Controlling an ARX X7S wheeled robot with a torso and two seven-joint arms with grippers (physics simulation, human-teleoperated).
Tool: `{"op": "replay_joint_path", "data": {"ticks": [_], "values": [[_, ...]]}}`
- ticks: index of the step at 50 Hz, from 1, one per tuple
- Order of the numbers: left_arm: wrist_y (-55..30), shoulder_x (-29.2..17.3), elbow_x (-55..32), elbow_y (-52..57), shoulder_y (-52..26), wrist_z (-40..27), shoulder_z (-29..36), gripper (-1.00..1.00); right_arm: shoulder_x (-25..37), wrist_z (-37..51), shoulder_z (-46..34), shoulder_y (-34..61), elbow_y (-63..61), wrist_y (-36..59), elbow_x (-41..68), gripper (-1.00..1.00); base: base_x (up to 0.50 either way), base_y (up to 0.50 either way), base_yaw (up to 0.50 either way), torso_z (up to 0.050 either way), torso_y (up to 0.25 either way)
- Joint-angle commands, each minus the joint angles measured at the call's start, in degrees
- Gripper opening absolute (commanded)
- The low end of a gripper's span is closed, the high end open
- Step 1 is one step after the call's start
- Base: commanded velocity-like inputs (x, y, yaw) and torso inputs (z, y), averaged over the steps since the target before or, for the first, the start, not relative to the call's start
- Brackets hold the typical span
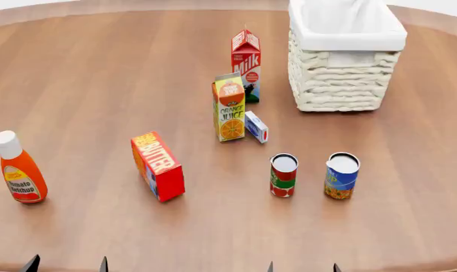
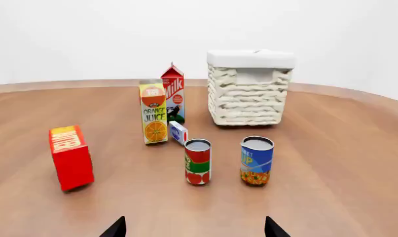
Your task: Pick up the alphabet soup, and put it in the basket.
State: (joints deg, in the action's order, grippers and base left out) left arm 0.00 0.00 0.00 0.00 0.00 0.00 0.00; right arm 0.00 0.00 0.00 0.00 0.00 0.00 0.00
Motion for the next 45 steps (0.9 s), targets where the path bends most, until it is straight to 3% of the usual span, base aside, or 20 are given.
{"op": "replay_joint_path", "data": {"ticks": [1,7,8,9,10,12,13,15,34,45], "values": [[-0.12,-0.93,-0.84,0.24,0.19,-1.08,1.03,1.0,0.85,1.07,-0.96,0.05,0.41,-1.15,1.25,1.0,0.0,0.0,0.0,0.0,0.0],[-0.2,-2.1,-1.98,0.9,0.74,-2.44,2.4,1.0,2.06,2.67,-2.29,0.04,1.37,-1.9,2.27,1.0,0.0,0.0,0.0,0.0,0.0],[7.15,-1.21,-3.79,-22.13,-8.48,1.16,5.92,1.0,0.01,20.05,-42.97,38.5,42.97,-42.97,36.79,1.0,0.0,0.0,0.0,0.0,0.0],[0.83,-2.68,-2.7,-13.53,-0.4,-3.11,3.17,1.0,8.6,28.64,-51.57,29.91,34.38,-34.38,37.97,1.0,0.0,0.0,0.0,0.0,0.0],[0.17,-2.92,-2.87,-4.94,0.16,-3.26,3.19,1.0,0.45,20.05,-42.97,21.31,25.78,-25.78,29.38,1.0,0.0,0.0,0.0,0.0,0.0],[0.01,-3.53,-2.8,0.62,0.9,-3.55,3.25,1.0,0.69,2.86,-25.78,4.13,8.59,-8.59,12.19,1.0,0.0,0.0,0.0,0.0,0.0],[-0.11,-3.82,-2.76,1.09,1.21,-3.61,3.33,1.0,0.94,2.25,-17.19,-1.13,0.0,-0.89,3.59,1.0,0.0,0.0,0.0,0.0,0.0],[-0.74,-4.45,-3.6,2.71,1.8,-3.38,3.01,1.0,1.02,3.57,-0.46,-0.52,-0.29,-0.82,4.09,1.0,0.0,0.0,0.0,0.0,0.0],[-4.46,-5.72,-3.83,2.92,-2.25,-6.61,3.72,1.0,3.89,4.0,-1.48,6.68,11.41,-4.81,8.18,1.0,0.0,-0.47,0.0,0.0,0.0],[-5.82,-6.51,-3.35,5.2,-1.61,-8.53,4.41,1.0,4.83,4.42,-1.83,6.57,11.37,-4.69,9.74,1.0,0.0,-0.36,0.0,0.0,0.0]]}}
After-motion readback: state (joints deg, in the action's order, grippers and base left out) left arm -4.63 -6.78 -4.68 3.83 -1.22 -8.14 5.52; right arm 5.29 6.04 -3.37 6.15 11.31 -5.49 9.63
